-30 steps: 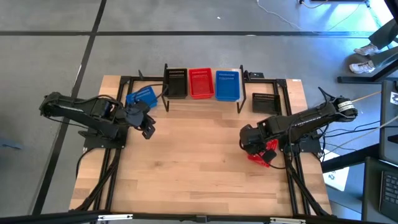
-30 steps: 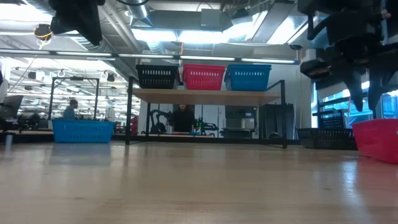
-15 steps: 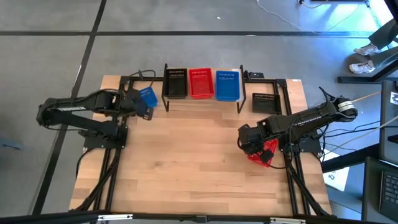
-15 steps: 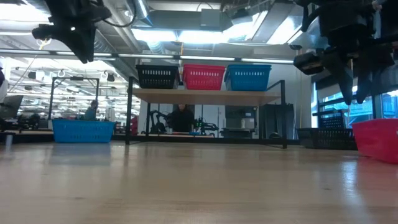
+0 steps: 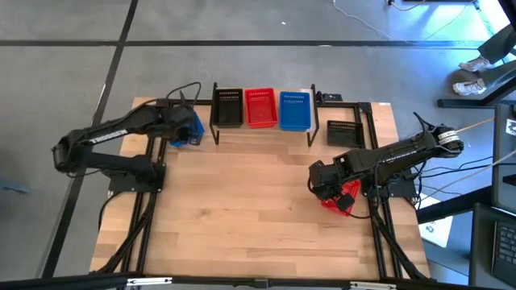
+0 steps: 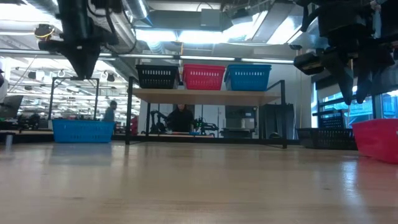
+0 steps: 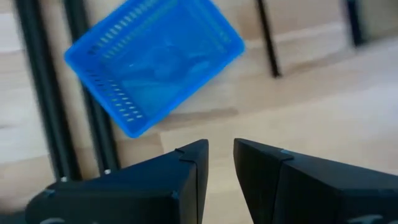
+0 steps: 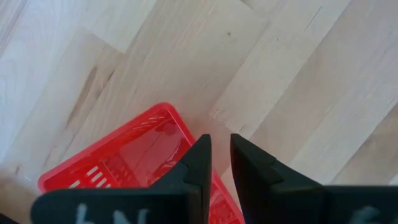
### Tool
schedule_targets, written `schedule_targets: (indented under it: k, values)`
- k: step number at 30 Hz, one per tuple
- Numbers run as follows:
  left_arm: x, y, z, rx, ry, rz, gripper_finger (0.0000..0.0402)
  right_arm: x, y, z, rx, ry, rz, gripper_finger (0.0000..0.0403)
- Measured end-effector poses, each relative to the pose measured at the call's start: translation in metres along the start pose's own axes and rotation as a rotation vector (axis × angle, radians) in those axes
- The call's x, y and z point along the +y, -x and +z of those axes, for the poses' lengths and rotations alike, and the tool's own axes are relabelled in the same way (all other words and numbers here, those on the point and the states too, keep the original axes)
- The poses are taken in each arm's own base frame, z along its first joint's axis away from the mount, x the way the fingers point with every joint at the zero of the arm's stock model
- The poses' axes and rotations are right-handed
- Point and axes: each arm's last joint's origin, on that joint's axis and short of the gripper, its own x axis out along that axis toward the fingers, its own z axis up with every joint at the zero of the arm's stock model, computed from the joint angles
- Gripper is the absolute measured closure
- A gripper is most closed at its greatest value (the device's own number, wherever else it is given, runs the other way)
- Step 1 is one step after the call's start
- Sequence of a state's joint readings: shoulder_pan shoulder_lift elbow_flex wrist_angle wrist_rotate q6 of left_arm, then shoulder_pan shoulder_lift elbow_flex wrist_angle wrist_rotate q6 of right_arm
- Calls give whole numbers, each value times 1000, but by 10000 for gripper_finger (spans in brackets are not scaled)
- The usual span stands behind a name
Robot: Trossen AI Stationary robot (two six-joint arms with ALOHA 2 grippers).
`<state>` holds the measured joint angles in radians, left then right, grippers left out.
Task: Stack baskets on shelf by color
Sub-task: Stack the blue bin on the blue bin on the shelf
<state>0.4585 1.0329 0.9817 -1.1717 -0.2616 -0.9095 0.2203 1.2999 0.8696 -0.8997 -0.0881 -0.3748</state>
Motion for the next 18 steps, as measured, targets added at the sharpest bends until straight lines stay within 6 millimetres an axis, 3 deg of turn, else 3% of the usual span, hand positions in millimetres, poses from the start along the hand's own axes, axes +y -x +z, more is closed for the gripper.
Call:
schedule_targets:
  k: [9,18]
  values:
    - [14,-30,29,107,319,99,333,0,0,0,-1,-4,0,344]
    - [21,-56,45,211,307,157,333,0,0,0,-2,-5,0,344]
